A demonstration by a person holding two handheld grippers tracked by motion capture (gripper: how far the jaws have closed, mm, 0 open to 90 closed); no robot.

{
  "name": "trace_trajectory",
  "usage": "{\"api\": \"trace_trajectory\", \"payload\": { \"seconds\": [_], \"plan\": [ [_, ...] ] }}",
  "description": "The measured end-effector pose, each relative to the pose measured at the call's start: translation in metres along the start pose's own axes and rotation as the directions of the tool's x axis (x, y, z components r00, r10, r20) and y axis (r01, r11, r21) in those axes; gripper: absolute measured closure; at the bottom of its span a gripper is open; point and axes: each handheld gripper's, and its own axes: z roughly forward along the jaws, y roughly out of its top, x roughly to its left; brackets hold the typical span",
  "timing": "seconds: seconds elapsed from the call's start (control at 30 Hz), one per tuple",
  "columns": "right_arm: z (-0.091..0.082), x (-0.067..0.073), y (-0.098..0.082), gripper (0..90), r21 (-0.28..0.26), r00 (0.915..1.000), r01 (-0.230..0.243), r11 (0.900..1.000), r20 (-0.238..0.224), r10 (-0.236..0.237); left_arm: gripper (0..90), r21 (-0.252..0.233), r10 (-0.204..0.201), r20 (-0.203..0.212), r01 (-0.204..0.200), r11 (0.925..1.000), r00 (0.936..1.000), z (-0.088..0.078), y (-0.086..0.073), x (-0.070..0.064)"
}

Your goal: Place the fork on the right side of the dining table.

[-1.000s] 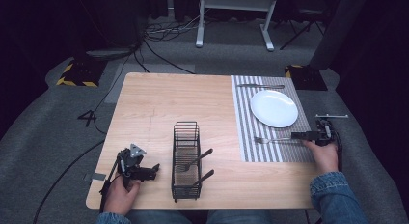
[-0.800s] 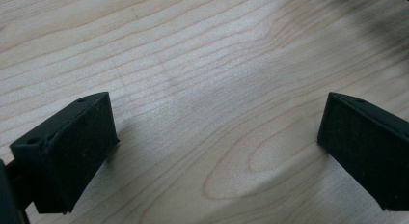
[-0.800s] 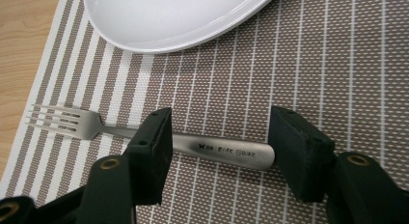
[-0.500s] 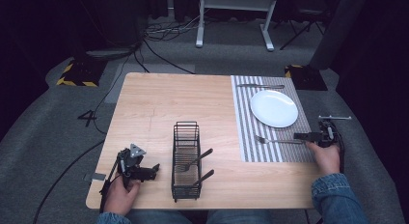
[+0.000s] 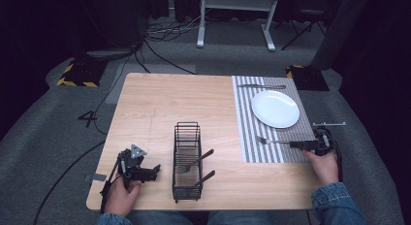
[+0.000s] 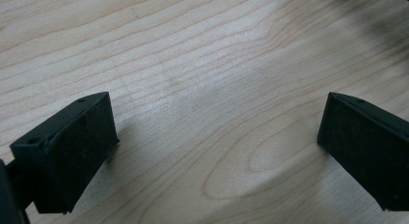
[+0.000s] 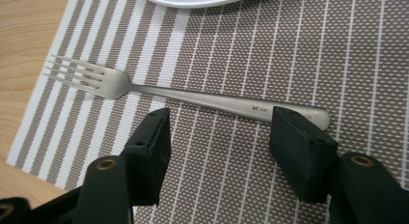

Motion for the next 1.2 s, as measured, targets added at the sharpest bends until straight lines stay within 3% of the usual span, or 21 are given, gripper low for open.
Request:
{"api": "trace_trajectory", "payload": {
  "seconds": [0.43, 0.57, 0.8, 0.83, 0.93, 0.97, 1.03, 1.2],
  "plan": [
    [0.008, -0.006, 0.005, 39.9, -0.062, 0.9997, -0.022, 0.998, -0.005, 0.022, 0.3, 0.0, -0.001, -0.001, 0.001, 1.0, 1.0, 0.0, 0.0, 0.0],
    [0.004, -0.003, 0.005, 40.9, -0.071, 0.9999, -0.016, 0.997, -0.003, 0.016, 0.3, 0.001, -0.001, -0.002, 0.001, 1.0, 1.0, 0.0, 0.0, 0.0],
    [-0.019, 0.011, 0.007, 40.9, -0.117, 0.9989, 0.043, 0.992, -0.015, -0.045, 0.3, 0.0, -0.003, -0.005, 0.003, 1.0, 1.0, -0.001, -0.001, -0.001],
    [-0.026, 0.02, 0.007, 40.6, -0.129, 0.9968, 0.075, 0.989, -0.018, -0.078, 0.3, 0.001, 0.0, -0.005, 0.0, 1.0, 1.0, -0.001, -0.001, -0.001],
    [-0.031, 0.028, 0.007, 40.3, -0.138, 0.9943, 0.099, 0.985, -0.025, -0.103, 0.3, 0.0, -0.004, -0.006, 0.004, 1.0, 1.0, -0.002, -0.002, -0.001],
    [-0.036, 0.038, 0.006, 40.2, -0.152, 0.9896, 0.132, 0.98, -0.036, -0.139, 0.3, 0.001, -0.004, -0.005, 0.004, 1.0, 1.0, -0.002, -0.002, -0.002],
    [-0.037, 0.041, 0.006, 40.1, -0.158, 0.9879, 0.139, 0.978, -0.046, -0.148, 0.3, 0.002, -0.002, -0.004, 0.002, 1.0, 1.0, -0.002, -0.002, -0.001],
    [-0.047, 0.062, -0.001, 38.9, -0.204, 0.9722, 0.191, 0.96, -0.095, -0.214, 0.3, 0.001, 0.0, -0.002, 0.0, 1.0, 1.0, -0.003, -0.003, -0.001]
  ]
}}
